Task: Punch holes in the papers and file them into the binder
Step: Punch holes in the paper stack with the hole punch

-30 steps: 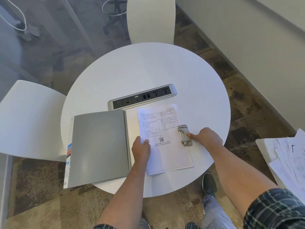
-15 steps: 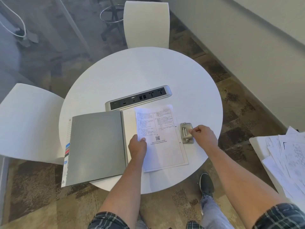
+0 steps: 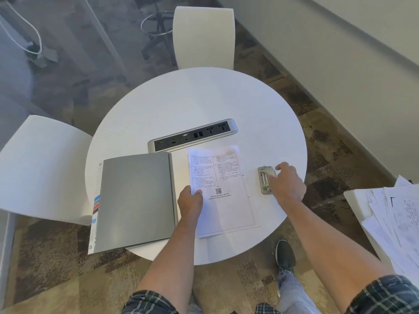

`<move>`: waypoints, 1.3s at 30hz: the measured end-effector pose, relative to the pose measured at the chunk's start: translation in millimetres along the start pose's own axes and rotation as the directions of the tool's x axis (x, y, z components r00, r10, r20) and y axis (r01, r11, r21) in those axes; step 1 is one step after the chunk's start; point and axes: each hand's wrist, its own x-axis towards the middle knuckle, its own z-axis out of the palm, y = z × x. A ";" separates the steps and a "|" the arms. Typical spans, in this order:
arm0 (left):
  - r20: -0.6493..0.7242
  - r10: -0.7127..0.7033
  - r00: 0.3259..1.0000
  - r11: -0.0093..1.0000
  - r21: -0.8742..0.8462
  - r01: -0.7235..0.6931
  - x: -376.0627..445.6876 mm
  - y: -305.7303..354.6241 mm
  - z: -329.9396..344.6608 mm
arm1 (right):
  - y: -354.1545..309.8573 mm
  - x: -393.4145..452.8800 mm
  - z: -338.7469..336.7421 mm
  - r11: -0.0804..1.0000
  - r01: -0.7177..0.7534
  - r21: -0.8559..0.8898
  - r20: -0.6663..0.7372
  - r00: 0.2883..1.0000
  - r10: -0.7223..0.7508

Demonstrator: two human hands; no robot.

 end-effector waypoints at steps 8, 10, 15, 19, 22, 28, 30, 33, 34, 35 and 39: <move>0.007 0.060 0.998 0.997 -0.046 -0.059 -13.4 8.9 -9.9 | -40.6 -47.8 41.3 0.910 0.174 0.376 0.341 0.887 -0.310; 0.018 0.084 0.996 0.995 -0.059 -0.083 -19.0 14.5 -10.2 | -49.9 -56.9 48.2 0.886 0.122 0.448 0.415 0.849 -0.327; 0.128 0.135 0.983 0.989 -0.079 -0.125 -31.0 21.0 -5.9 | -64.0 -74.0 49.8 0.868 0.077 0.490 0.516 0.778 -0.360; 0.272 0.122 0.955 0.992 -0.043 -0.115 -34.7 20.8 -3.5 | -62.7 -76.1 56.5 0.919 0.249 0.305 0.452 0.812 -0.369; 0.370 0.154 0.916 0.983 0.036 -0.180 -34.7 21.3 -9.4 | -60.7 -78.9 56.6 0.935 0.283 0.211 0.439 0.828 -0.350; 0.371 0.213 0.904 0.898 0.291 -0.331 -21.4 17.2 -36.4 | -54.5 -81.3 62.3 0.942 0.336 0.016 0.389 0.866 -0.315; 0.289 0.243 0.926 0.798 0.483 -0.360 -12.3 9.4 -53.5 | -61.3 -83.6 65.8 0.930 0.363 -0.053 0.363 0.875 -0.321; 0.197 0.329 0.923 0.565 0.742 -0.360 -4.4 -7.1 -89.2 | -83.8 -94.5 72.5 0.899 0.426 -0.099 0.319 0.869 -0.377; 0.187 0.318 0.929 0.515 0.789 -0.335 -4.8 -13.5 -101.9 | -91.8 -99.4 76.1 0.893 0.446 -0.057 0.314 0.857 -0.409; 0.185 0.288 0.940 0.466 0.830 -0.306 -5.5 -21.1 -113.7 | -99.6 -105.0 79.7 0.884 0.467 0.016 0.321 0.835 -0.447; 0.222 0.161 0.962 0.314 0.912 -0.263 -9.7 -56.3 -146.9 | -127.4 -125.4 96.5 0.781 0.602 0.167 0.465 0.651 -0.600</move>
